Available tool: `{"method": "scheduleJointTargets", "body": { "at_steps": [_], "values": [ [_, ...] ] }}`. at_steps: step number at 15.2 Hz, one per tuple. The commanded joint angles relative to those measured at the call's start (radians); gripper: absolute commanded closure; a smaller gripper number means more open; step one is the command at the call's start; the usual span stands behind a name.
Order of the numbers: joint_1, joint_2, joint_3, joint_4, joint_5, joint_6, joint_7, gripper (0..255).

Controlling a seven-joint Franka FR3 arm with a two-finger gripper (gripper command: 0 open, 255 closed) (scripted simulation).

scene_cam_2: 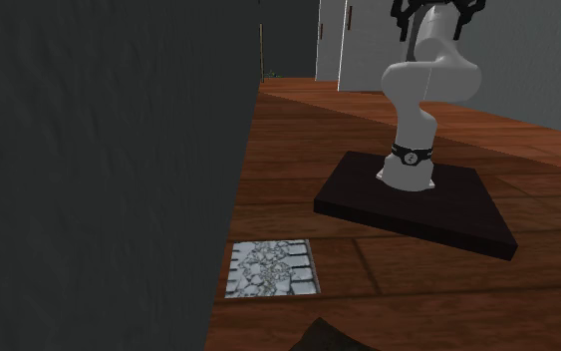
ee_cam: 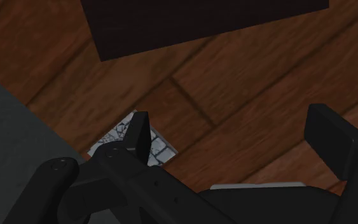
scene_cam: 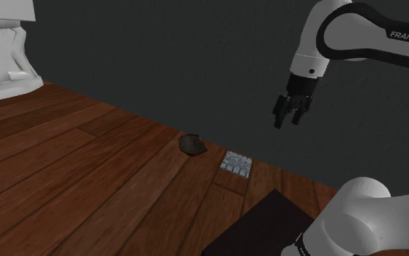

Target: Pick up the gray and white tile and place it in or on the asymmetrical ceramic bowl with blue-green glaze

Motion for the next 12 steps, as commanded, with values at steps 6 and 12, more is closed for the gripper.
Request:
{"method": "scheduleJointTargets", "body": {
  "at_steps": [6, 12],
  "values": [
    [0.002, 0.041, -0.061, -0.122, -0.048, 0.177, -0.092, 0],
    [0.004, 0.153, -0.140, -0.222, -0.100, 0.409, -0.199, 0]
  ]
}}
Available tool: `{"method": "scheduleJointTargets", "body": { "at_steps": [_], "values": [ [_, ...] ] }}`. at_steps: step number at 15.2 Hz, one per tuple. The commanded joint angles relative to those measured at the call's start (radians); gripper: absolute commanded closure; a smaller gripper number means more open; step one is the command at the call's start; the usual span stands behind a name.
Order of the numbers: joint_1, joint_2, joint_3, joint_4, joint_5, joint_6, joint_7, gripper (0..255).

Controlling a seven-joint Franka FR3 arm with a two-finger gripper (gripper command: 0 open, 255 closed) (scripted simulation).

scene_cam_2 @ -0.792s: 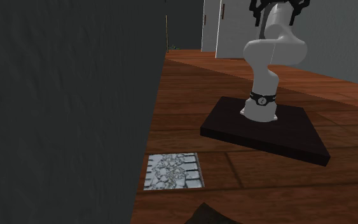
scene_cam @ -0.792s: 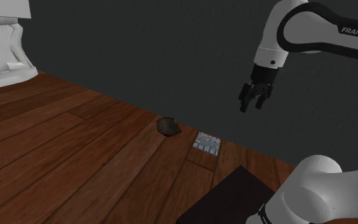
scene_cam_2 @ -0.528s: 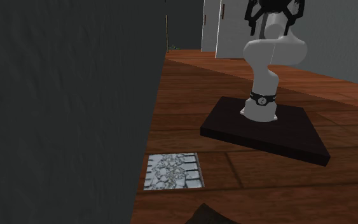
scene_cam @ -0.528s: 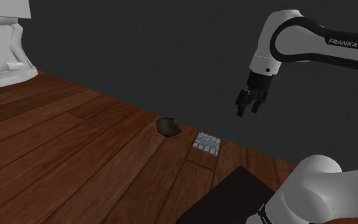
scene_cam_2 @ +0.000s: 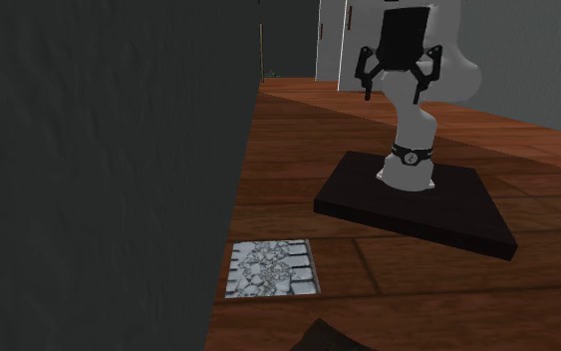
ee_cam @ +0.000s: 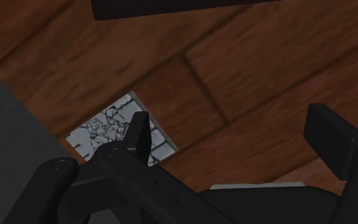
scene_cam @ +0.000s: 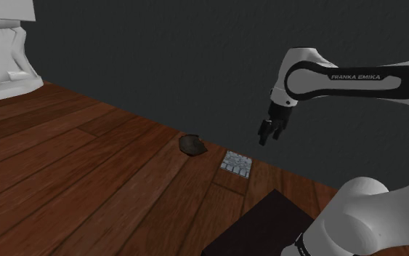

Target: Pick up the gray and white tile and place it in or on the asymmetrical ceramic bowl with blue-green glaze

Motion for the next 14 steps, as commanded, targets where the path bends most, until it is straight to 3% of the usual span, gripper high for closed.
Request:
{"method": "scheduleJointTargets", "body": {
  "at_steps": [1, 8, 14],
  "values": [
    [-0.001, 0.043, -0.029, -0.024, -0.018, 0.078, -0.040, 0],
    [0.019, 0.277, -0.124, -0.055, -0.040, 0.364, -0.172, 0],
    [0.057, 0.534, -0.197, -0.015, 0.020, 0.596, -0.321, 0]
  ]
}}
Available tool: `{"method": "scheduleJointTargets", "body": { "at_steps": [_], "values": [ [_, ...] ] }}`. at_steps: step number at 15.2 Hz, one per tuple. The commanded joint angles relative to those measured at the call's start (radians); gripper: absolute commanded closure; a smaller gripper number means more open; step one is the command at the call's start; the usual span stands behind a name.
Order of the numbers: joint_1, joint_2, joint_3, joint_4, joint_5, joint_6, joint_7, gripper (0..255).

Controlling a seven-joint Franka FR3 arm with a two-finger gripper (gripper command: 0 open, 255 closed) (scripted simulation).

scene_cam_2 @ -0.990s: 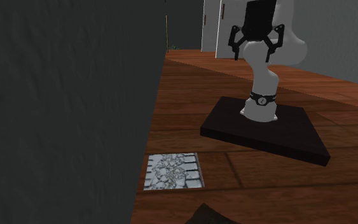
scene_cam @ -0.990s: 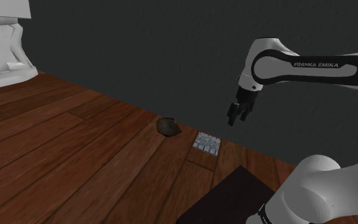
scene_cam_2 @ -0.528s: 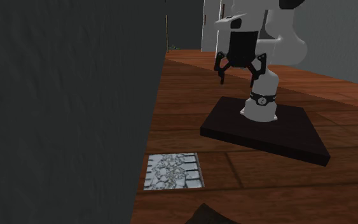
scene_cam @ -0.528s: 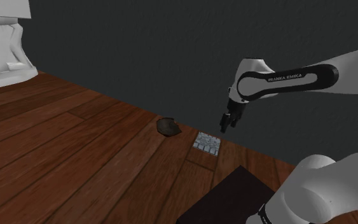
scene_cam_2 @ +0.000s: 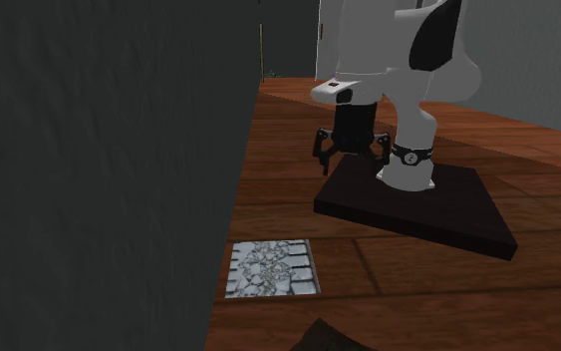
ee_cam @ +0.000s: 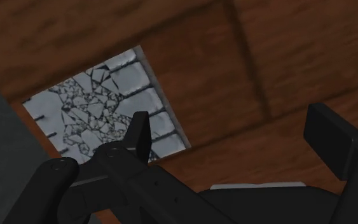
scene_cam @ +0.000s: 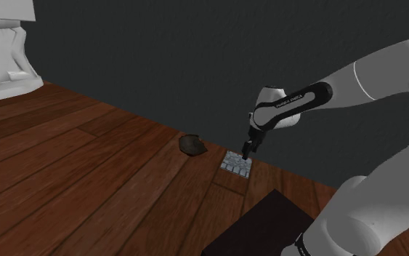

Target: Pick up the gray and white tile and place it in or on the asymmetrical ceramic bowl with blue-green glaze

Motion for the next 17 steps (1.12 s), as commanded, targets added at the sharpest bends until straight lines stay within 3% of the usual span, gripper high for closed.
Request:
{"method": "scheduleJointTargets", "body": {
  "at_steps": [1, 6, 11, 17],
  "values": [
    [0.011, 0.091, -0.023, 0.022, 0.035, 0.075, -0.065, 0],
    [0.019, 0.328, -0.024, 0.108, 0.198, 0.220, -0.254, 0],
    [-0.048, 0.552, 0.057, 0.234, 0.356, 0.314, -0.432, 0],
    [-0.089, 0.647, 0.108, 0.268, 0.411, 0.376, -0.480, 0]
  ]
}}
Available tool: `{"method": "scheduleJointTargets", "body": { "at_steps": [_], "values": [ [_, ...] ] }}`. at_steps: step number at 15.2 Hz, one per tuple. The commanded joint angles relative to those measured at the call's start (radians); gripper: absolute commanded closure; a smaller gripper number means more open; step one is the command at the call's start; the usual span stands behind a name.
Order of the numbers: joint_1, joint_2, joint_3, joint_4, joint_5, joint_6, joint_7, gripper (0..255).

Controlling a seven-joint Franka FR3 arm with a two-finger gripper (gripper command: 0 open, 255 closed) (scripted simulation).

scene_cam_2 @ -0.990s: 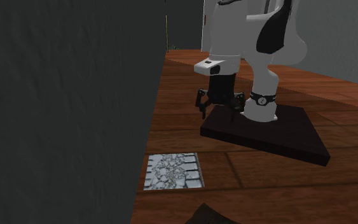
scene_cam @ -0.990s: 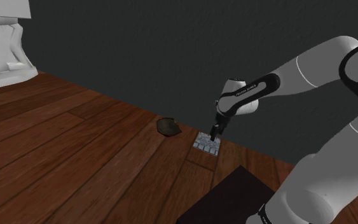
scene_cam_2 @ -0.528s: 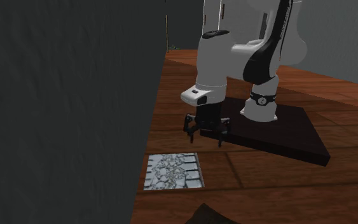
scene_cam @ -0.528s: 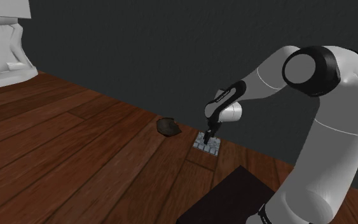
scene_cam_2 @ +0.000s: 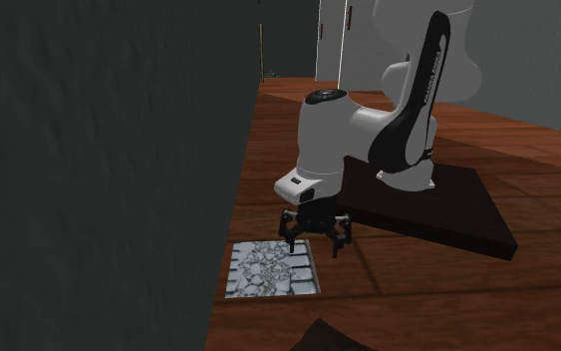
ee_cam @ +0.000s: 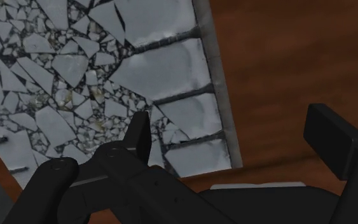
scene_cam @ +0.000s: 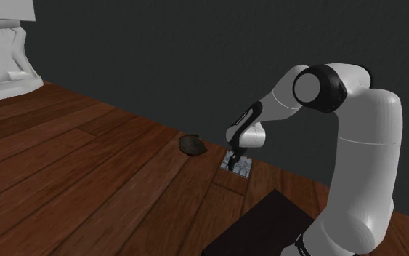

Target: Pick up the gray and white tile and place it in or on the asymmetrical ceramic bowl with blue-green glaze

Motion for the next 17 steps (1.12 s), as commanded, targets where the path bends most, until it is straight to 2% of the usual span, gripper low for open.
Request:
{"method": "scheduleJointTargets", "body": {
  "at_steps": [1, 10, 11, 17],
  "values": [
    [-0.013, 0.030, 0.016, 0.010, 0.017, 0.021, -0.014, 0],
    [-0.023, 0.052, 0.028, 0.016, 0.028, 0.037, -0.022, 0],
    [-0.023, 0.052, 0.028, 0.016, 0.028, 0.037, -0.022, 255],
    [-0.023, 0.052, 0.028, 0.016, 0.028, 0.037, -0.022, 255]
  ]
}}
